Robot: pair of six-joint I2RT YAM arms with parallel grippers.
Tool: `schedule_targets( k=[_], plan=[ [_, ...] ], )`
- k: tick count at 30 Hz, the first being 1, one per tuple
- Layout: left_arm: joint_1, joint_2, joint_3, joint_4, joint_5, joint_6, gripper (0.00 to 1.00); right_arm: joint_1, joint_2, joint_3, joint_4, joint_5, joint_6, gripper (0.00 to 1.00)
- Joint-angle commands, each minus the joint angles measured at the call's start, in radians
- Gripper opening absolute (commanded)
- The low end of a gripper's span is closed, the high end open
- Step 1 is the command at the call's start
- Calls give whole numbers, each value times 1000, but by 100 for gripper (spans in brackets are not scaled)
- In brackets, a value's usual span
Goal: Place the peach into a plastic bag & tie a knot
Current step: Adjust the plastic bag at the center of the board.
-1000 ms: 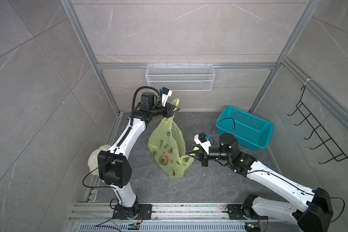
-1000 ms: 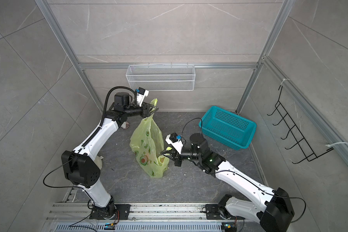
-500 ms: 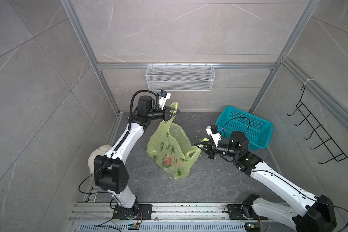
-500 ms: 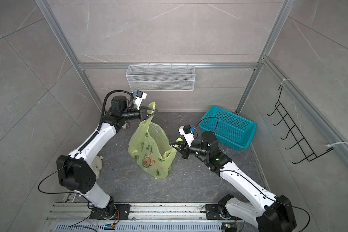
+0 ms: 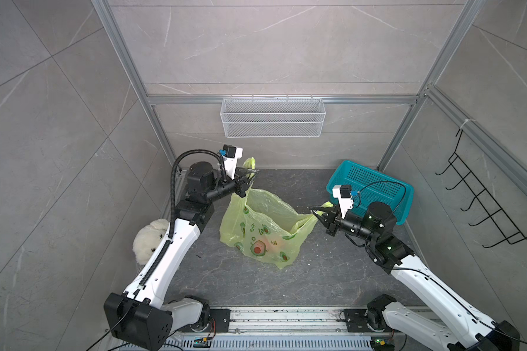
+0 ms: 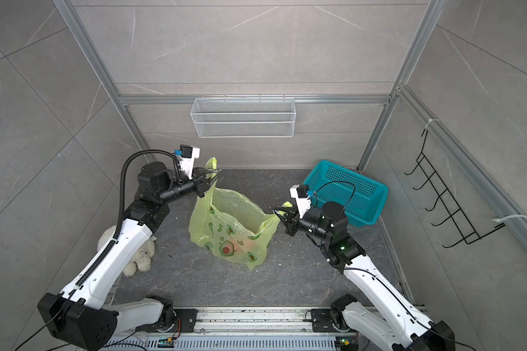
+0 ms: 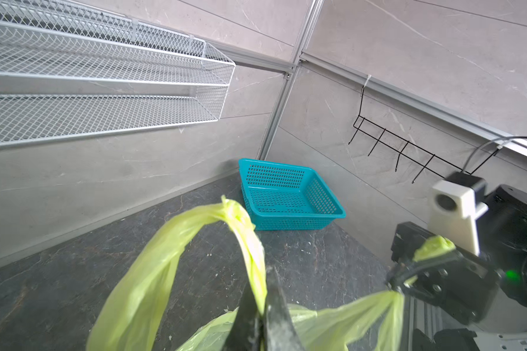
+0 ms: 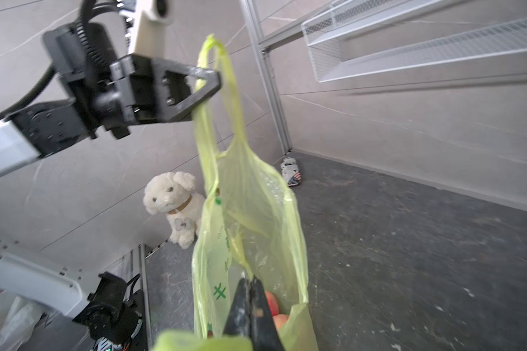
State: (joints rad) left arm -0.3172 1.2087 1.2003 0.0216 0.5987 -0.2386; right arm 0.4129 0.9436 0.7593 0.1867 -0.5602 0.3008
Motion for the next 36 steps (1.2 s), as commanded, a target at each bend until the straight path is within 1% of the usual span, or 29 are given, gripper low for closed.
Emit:
schedule_targets(
  k=[1,3,5,7,8,12,14,16,17,18,20,22,27,29,30,31,32,33,34,36],
  plan=[
    [-6,-63,-95,136,-112,-55,1,-58,-35,-4,-3,56,84,0],
    [-12,-120,-197,238,-198,-95,3,-89,-61,-39,60,27,113,0],
    [-14,-169,-266,284,-268,-115,10,-100,-82,-74,124,-8,117,0],
    [-14,-193,-284,257,-321,-120,13,-101,-83,-89,161,-44,113,0],
    [-14,-204,-286,224,-336,-122,18,-100,-79,-94,176,-59,109,0],
    [-14,-249,-275,120,-350,-151,53,-100,-46,-103,216,-110,106,0],
    [-13,-274,-256,51,-351,-135,64,-100,-33,-106,243,-137,113,0],
    [-12,-297,-233,-30,-357,-92,76,-100,-21,-106,262,-165,119,0],
    [-12,-309,-224,-67,-367,-67,85,-100,-16,-106,273,-179,122,0],
    [-7,-321,-216,-101,-376,-48,99,-100,-11,-107,280,-187,127,0],
    [3,-324,-201,-138,-370,-25,100,-100,-8,-109,302,-208,133,0],
    [24,-294,-179,-155,-330,-20,100,-99,-8,-113,318,-222,136,0],
    [127,-147,-54,-174,-102,-30,100,-99,-5,-110,309,-225,131,0],
    [192,-99,-28,-132,20,-56,100,-100,-3,-108,302,-225,129,0],
    [226,-74,-18,-113,66,-70,100,-99,-3,-106,296,-224,126,0],
    [252,-54,-10,-97,87,-78,99,-100,-3,-106,293,-223,123,0],
    [291,-31,-15,-49,132,-114,97,-100,-3,-106,292,-224,123,0],
    [326,0,-20,20,198,-175,97,-100,-4,-104,291,-227,123,0],
    [343,28,-14,65,253,-226,97,-99,-5,-103,290,-230,124,0],
    [346,90,23,117,366,-288,94,-99,-3,-101,286,-231,123,0]
  ],
)
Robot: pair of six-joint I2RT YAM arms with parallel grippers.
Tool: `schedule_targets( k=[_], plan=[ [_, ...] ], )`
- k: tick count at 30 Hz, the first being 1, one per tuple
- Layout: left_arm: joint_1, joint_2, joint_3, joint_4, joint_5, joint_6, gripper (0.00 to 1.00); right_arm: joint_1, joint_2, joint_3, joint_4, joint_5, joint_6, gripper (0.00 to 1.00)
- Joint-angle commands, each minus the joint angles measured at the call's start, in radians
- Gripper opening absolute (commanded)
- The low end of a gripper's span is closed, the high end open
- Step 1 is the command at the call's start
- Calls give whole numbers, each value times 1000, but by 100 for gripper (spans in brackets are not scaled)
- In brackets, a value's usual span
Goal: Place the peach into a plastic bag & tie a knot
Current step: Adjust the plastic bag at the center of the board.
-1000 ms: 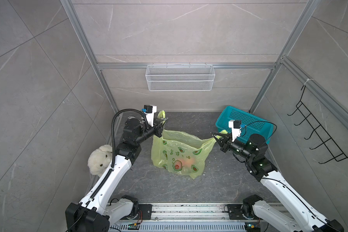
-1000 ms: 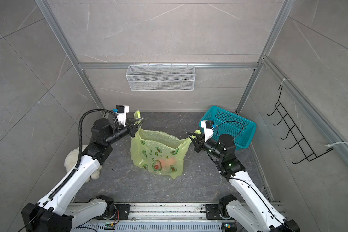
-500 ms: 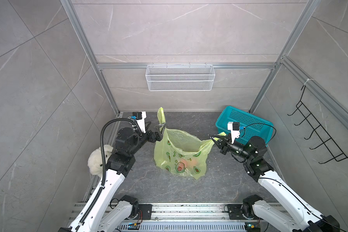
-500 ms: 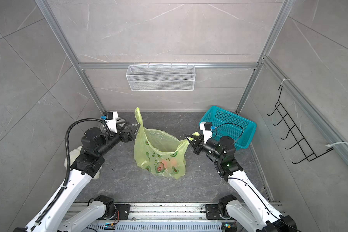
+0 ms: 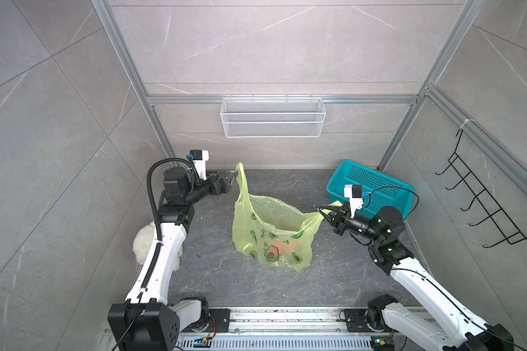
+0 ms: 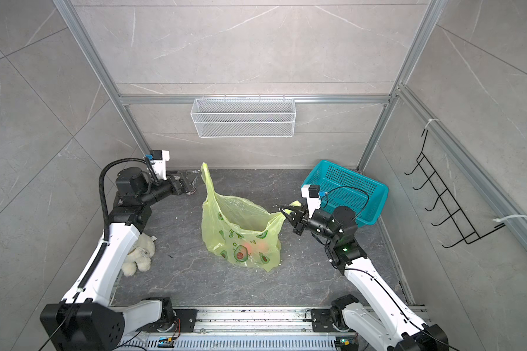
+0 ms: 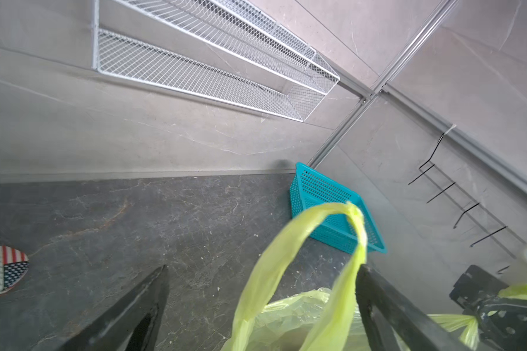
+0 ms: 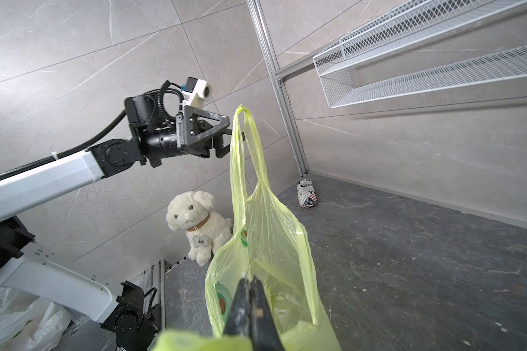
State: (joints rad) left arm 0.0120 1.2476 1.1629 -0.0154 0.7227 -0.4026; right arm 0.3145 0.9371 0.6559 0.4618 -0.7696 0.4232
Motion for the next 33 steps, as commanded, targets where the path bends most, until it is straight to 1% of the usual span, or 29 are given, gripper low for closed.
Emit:
schedule_targets(
  k=[1,3,5,7,8,10,14,17,21,24,30,33],
  plan=[
    [12,71,78,167,284,-144,93,-1,6,3,11,-25,2,0],
    [7,94,94,195,337,-179,92,0,8,5,12,-33,5,0],
    [3,97,92,199,343,-180,92,0,9,6,14,-33,6,0],
    [-3,116,88,239,361,-214,92,-1,9,7,14,-37,8,0],
    [-12,130,88,265,369,-236,92,-1,11,7,15,-37,7,0],
    [-38,156,104,264,376,-239,93,-1,15,7,18,-41,11,0],
    [-74,190,158,186,374,-175,92,0,19,7,22,-46,13,0],
    [-81,208,183,166,367,-152,92,-1,22,8,23,-49,14,0],
    [-88,220,217,76,325,-57,92,-1,32,7,35,-59,20,0],
    [-118,237,241,4,320,9,91,0,39,8,41,-64,24,0],
    [-180,242,221,-97,264,119,90,1,35,8,38,-66,23,0],
    [-209,248,216,-124,230,152,89,-1,37,10,41,-70,24,0]
  ],
)
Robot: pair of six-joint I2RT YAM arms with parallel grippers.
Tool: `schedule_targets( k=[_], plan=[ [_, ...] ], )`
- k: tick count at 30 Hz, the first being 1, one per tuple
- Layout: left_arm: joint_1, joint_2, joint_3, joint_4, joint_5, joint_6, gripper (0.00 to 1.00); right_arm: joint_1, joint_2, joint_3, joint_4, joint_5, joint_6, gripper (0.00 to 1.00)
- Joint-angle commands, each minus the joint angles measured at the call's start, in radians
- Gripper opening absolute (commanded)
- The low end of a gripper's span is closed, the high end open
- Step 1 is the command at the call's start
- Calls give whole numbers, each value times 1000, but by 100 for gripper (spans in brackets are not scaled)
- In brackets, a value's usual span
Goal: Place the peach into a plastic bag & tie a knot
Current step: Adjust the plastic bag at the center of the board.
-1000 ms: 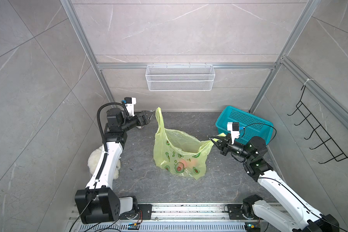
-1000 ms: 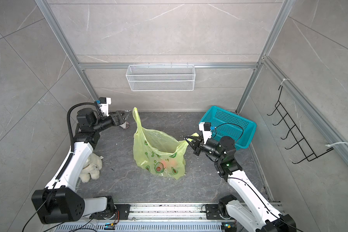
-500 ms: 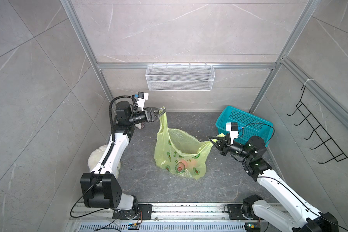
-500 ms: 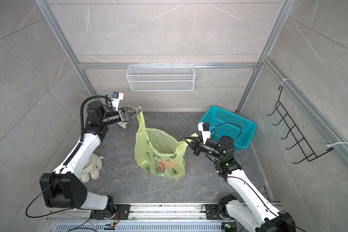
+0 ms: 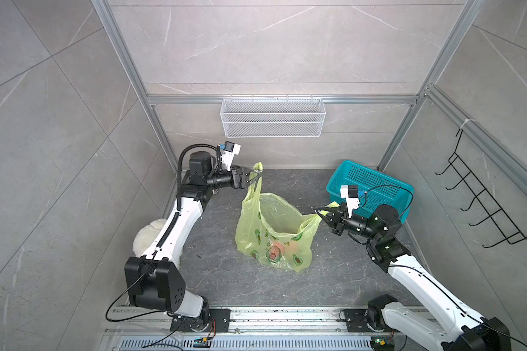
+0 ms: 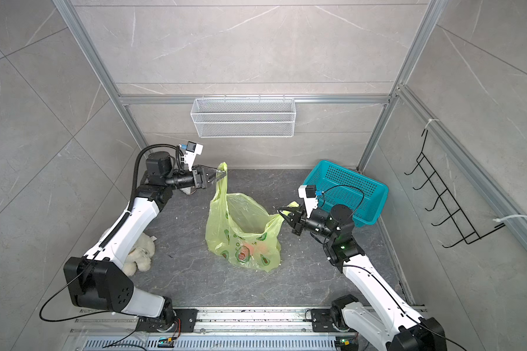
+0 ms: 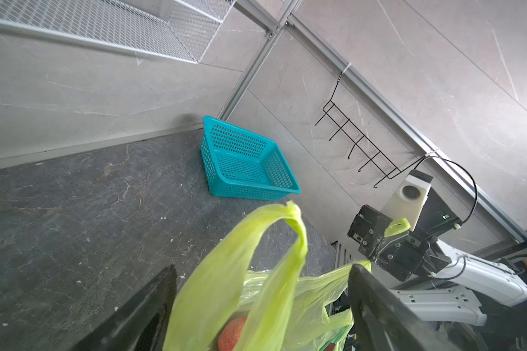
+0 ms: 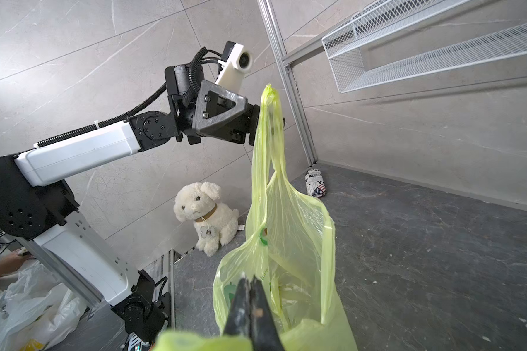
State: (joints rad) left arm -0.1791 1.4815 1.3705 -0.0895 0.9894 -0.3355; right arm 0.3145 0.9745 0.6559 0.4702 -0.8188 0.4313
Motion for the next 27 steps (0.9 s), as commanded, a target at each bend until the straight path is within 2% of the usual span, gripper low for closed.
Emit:
schedule_targets(
  k=[1,4,5,7,9,10,11,18,20,25,27],
  plan=[
    [-30,13,7,-62,-54,100,88,0,0,10,32,-21,15,0],
    [-71,24,23,-106,-92,144,84,0,0,10,31,-21,15,0],
    [-81,29,33,-136,-110,167,80,0,0,11,30,-22,13,0],
    [-95,32,36,-153,-123,184,66,-1,-2,9,29,-19,13,0],
    [-97,30,30,-154,-123,184,47,0,-5,10,22,-14,14,0],
    [-98,26,26,-154,-121,181,33,0,-6,10,21,-11,14,0],
    [-98,16,18,-155,-135,178,0,-1,-7,10,17,-5,15,0],
    [-120,-86,-62,-132,-144,139,0,-1,7,54,-89,66,34,0],
    [-162,-114,-70,-176,-169,171,0,0,24,100,-179,90,44,0],
    [-298,-142,-80,-308,-243,272,0,-1,151,323,-564,153,63,0],
    [-343,-144,-98,-327,-256,289,0,-1,193,357,-602,144,109,3]
  ],
)
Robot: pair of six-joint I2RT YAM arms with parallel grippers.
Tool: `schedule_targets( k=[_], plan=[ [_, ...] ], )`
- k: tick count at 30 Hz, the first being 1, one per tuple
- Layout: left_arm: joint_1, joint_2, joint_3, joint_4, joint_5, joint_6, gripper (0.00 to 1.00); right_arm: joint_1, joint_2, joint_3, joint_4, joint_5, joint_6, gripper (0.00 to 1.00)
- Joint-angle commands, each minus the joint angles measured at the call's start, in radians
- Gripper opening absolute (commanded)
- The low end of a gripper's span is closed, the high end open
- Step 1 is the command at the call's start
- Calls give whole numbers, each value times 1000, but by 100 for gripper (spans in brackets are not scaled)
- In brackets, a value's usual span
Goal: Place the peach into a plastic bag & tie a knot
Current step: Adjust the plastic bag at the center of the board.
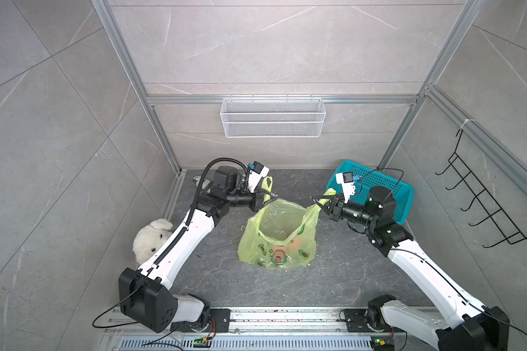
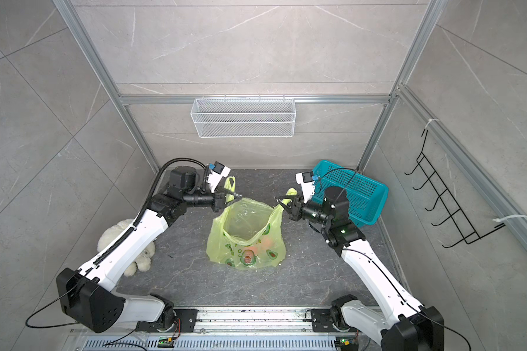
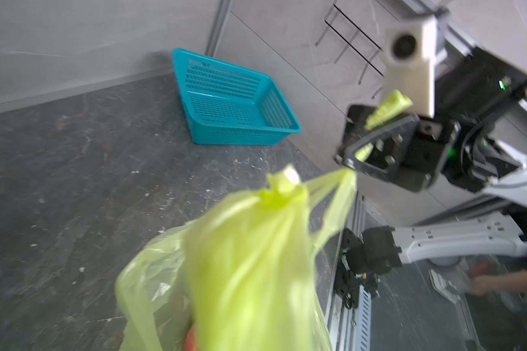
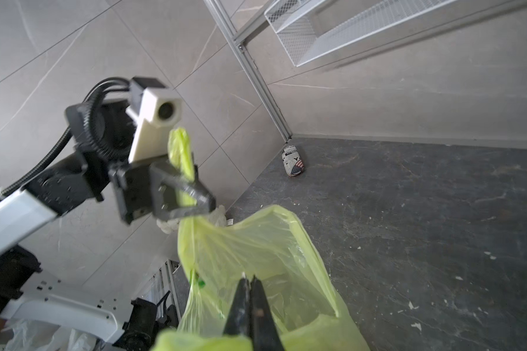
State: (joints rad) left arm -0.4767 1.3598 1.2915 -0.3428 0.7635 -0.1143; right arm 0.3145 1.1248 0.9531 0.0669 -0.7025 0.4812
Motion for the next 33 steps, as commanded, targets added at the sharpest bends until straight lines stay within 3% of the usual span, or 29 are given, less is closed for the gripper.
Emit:
schedule_targets(
  k=[1,8,11,17,26,33],
  plan=[
    [-67,-25,-33,-73,-37,76,0,0,57,69,-200,25,87,5],
    [-234,18,-45,-176,-176,189,0,18,148,120,-192,8,235,10],
    [-252,22,-59,-173,-179,203,0,53,185,127,-164,2,268,16],
    [-278,21,-114,-119,-190,201,0,125,276,142,-85,-32,343,18],
    [-279,54,-143,-48,-147,156,0,181,334,142,-70,22,371,30],
    [-268,70,-139,-16,-111,125,0,173,284,136,-139,72,328,54]
  ],
)
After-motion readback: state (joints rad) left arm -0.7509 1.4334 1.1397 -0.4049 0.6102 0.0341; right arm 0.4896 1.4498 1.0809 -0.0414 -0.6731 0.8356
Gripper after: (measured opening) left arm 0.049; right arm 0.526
